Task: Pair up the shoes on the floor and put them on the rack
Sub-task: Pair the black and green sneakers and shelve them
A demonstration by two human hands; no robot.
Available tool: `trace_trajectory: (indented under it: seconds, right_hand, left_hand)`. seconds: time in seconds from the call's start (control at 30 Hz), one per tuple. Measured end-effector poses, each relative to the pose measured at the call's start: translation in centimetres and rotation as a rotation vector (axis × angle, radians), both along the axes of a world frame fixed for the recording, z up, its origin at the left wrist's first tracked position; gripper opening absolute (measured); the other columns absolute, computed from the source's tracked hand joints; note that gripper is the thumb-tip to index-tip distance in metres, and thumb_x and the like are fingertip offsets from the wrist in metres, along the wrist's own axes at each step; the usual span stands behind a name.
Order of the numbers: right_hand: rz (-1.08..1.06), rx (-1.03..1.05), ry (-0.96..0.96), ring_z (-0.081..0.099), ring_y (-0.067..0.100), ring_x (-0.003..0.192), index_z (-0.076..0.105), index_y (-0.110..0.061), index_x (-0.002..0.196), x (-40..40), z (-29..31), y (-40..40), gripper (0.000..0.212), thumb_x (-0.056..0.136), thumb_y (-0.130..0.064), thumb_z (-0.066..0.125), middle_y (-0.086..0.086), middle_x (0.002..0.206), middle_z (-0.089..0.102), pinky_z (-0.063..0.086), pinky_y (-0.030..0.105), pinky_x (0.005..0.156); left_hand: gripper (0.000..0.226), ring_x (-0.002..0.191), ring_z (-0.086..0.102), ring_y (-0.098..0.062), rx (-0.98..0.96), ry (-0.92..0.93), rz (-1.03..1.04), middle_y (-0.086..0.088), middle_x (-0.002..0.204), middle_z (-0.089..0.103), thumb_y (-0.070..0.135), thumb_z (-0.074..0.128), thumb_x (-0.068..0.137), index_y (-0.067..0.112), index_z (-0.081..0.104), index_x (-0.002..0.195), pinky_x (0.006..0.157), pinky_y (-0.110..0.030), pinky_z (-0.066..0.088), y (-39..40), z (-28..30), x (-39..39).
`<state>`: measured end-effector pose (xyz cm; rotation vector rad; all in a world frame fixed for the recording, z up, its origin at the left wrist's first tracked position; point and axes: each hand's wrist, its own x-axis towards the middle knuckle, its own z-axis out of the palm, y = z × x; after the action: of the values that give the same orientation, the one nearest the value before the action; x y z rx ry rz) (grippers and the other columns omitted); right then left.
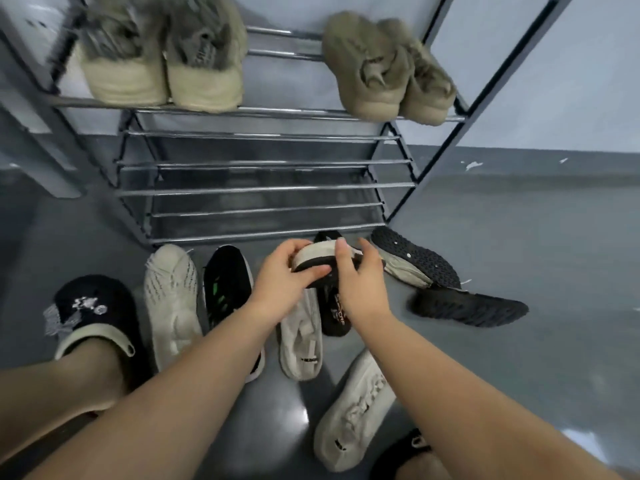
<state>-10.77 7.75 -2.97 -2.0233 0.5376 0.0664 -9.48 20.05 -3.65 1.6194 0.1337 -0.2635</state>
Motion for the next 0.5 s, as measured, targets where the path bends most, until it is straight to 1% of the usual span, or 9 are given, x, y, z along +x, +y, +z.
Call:
trace_trajectory:
  seconds: [0.07,0.1,0.17,0.23,0.27,0.33,0.37,0.43,0.5]
  right_hand:
    - [-0.239,0.206,0.132,0.051,0.024,0.123,0.038,-0.014,0.141,0.9,1.2,1.0,0.079,0.080,-0.062,0.056,0.006,0.138,0.051,0.040,0.040,0.107]
    - [-0.339,0.312,0.194,0.057,0.024,0.113,0.044,-0.015,0.135,1.2,1.8,1.1,0.078,0.076,-0.063,0.059,0.005,0.128,0.058,0.045,0.044,0.100]
    - [-0.413,0.620,0.289,0.061,0.023,0.093,0.055,-0.013,0.120,1.6,3.0,1.1,0.056,0.083,-0.055,0.062,0.006,0.109,0.063,0.054,0.042,0.078]
    - [-0.380,0.867,0.313,0.063,0.023,0.083,0.060,-0.008,0.106,1.7,4.0,1.1,0.036,0.092,-0.041,0.057,0.010,0.097,0.066,0.058,0.032,0.057]
    - [-0.384,0.920,0.309,0.064,0.023,0.080,0.061,-0.007,0.104,1.6,4.1,1.0,0.029,0.095,-0.034,0.055,0.012,0.092,0.066,0.058,0.029,0.051]
    - [-0.404,0.978,0.306,0.064,0.025,0.082,0.059,-0.007,0.111,1.0,3.5,0.7,0.024,0.096,-0.024,0.052,0.013,0.093,0.066,0.058,0.030,0.052]
    - [-0.403,1.000,0.318,0.064,0.025,0.084,0.057,-0.007,0.114,0.4,3.1,0.7,0.024,0.097,-0.021,0.051,0.013,0.094,0.066,0.059,0.031,0.053]
    - [-0.382,1.029,0.351,0.064,0.026,0.087,0.058,-0.006,0.114,-0.5,2.0,0.8,0.023,0.097,-0.017,0.049,0.014,0.095,0.067,0.060,0.033,0.059]
    - [-0.321,1.022,0.402,0.065,0.028,0.093,0.060,-0.004,0.112,-1.4,1.0,1.3,0.023,0.096,-0.012,0.046,0.014,0.100,0.069,0.059,0.037,0.071]
  left_hand:
    - [0.031,0.088,0.062,-0.008,0.000,-0.071,-0.011,0.009,0.091,0.065,0.012,0.077,0.074,0.029,0.058,0.091,0.079,-0.014,0.049,-0.1,0.8,0.1]
    - [0.032,0.086,0.061,-0.005,-0.008,-0.097,0.003,0.011,0.090,0.064,0.011,0.077,0.074,0.027,0.058,0.093,0.074,-0.006,0.047,0.0,1.1,0.2]
    - [0.036,0.084,0.056,0.003,0.008,-0.132,-0.018,0.015,0.090,0.061,0.009,0.078,0.073,0.024,0.059,0.099,0.068,0.001,0.042,0.4,1.6,0.4]
    - [0.040,0.087,0.055,0.005,0.060,-0.145,-0.197,0.016,0.095,0.061,0.006,0.078,0.071,0.026,0.061,0.102,0.072,-0.003,0.042,1.2,2.2,1.0]
    - [0.042,0.090,0.056,0.005,0.053,-0.124,-0.316,0.017,0.098,0.062,0.004,0.078,0.071,0.028,0.062,0.102,0.076,-0.005,0.043,1.7,2.4,1.4]
    - [0.044,0.100,0.058,0.002,-0.097,-0.021,-0.467,0.014,0.106,0.064,0.000,0.074,0.074,0.028,0.063,0.107,0.084,-0.008,0.046,2.7,2.7,1.9]
    - [0.044,0.107,0.057,-0.002,-0.205,0.052,-0.452,0.010,0.112,0.063,-0.001,0.070,0.077,0.026,0.062,0.111,0.090,-0.012,0.046,2.9,2.7,2.1]
    - [0.040,0.117,0.053,-0.009,-0.307,0.191,-0.298,0.006,0.123,0.059,0.010,0.066,0.085,0.024,0.058,0.121,0.100,-0.025,0.043,3.3,1.7,2.3]
    - [0.032,0.114,0.055,-0.014,-0.295,0.405,-0.205,0.003,0.122,0.061,0.028,0.060,0.090,0.022,0.058,0.121,0.102,-0.033,0.041,3.6,0.1,1.8]
